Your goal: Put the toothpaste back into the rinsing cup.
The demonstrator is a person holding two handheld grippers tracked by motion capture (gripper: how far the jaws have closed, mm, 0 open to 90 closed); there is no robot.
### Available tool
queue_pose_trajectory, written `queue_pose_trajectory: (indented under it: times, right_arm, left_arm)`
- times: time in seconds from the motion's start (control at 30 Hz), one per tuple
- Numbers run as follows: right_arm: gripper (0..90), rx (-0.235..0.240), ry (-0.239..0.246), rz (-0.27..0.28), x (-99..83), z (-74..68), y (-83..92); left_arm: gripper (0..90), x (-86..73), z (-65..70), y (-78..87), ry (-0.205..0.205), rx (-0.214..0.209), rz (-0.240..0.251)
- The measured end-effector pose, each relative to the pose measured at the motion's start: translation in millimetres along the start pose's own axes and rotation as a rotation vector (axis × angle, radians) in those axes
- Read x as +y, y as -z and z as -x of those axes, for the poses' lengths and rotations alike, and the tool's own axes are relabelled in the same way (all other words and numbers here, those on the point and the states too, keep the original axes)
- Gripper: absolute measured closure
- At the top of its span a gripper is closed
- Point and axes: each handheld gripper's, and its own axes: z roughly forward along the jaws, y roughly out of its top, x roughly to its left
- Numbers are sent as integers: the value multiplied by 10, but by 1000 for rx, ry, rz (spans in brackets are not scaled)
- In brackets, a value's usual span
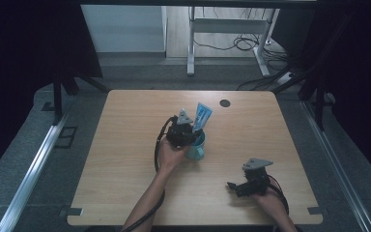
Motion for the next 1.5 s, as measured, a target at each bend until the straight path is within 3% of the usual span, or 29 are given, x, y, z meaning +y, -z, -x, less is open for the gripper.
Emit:
queue_pose_trajectory:
  times: [0.43, 1.23, 1.5]
  right_arm:
    - [0, 0, 1, 0, 0, 0, -1]
    - [0, -1, 0, 0, 0, 0, 0]
    - [0, -1, 0, 0, 0, 0, 0]
  left_arm:
    - [677, 35, 10, 3, 6, 2, -28]
    - [428, 99, 45, 170, -1, 3, -14]
    - [338, 134, 84, 260, -25, -2, -19]
